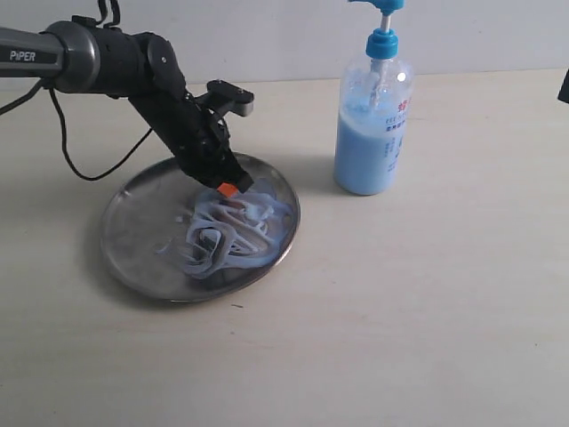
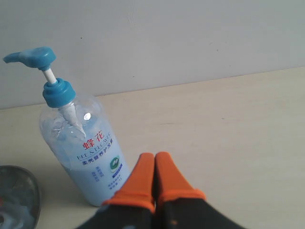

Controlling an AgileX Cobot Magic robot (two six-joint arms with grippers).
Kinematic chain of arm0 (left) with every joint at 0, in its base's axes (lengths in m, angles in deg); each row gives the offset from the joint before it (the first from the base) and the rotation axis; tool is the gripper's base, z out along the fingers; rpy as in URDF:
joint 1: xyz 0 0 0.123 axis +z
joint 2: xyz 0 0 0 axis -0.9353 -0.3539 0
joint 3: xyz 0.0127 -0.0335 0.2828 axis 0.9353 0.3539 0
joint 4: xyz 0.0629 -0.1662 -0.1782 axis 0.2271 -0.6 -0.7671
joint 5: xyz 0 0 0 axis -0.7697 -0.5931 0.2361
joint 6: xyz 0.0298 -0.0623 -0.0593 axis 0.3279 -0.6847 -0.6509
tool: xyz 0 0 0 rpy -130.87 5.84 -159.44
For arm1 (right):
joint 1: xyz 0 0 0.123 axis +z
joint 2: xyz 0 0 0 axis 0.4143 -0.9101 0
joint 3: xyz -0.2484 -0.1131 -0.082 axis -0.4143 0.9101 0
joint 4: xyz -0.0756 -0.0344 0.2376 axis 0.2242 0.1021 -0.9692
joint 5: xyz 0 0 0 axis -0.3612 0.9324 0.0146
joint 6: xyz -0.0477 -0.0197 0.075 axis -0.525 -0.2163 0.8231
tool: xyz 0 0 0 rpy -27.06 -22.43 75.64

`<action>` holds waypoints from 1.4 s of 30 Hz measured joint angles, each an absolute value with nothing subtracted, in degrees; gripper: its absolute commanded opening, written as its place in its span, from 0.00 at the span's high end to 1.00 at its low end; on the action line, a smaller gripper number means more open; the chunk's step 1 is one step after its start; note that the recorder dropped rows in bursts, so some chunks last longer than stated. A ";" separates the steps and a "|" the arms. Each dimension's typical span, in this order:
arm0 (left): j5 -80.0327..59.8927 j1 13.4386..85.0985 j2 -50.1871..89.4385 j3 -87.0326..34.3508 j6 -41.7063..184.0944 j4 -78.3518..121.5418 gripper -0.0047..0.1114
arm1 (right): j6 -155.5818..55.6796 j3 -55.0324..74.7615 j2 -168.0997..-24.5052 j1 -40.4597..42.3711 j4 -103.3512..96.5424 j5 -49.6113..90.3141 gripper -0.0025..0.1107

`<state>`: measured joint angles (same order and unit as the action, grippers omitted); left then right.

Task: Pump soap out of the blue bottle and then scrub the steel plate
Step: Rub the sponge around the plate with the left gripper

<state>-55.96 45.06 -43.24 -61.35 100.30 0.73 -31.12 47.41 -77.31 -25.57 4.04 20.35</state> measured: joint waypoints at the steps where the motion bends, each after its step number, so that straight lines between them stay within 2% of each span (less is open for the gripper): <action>1: -56.78 45.45 -43.03 -61.35 100.32 1.08 0.96 | -31.12 47.41 -77.31 -25.57 4.04 20.35 0.98; 15: -63.03 43.85 -39.33 -54.27 101.88 -3.39 0.96 | -31.12 47.41 -77.31 -25.57 4.04 20.35 0.98; 26: -56.26 40.08 -38.96 -53.48 102.66 -4.45 0.96 | -31.08 47.41 -77.31 -25.57 3.85 20.35 0.98; 42: -57.40 40.08 -46.22 -66.92 99.59 -2.04 0.96 | -30.53 47.41 -77.31 -25.57 3.85 20.04 0.98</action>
<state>-57.40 40.08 -46.22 -66.92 99.59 -2.04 -30.53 47.41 -77.31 -25.57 3.85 20.04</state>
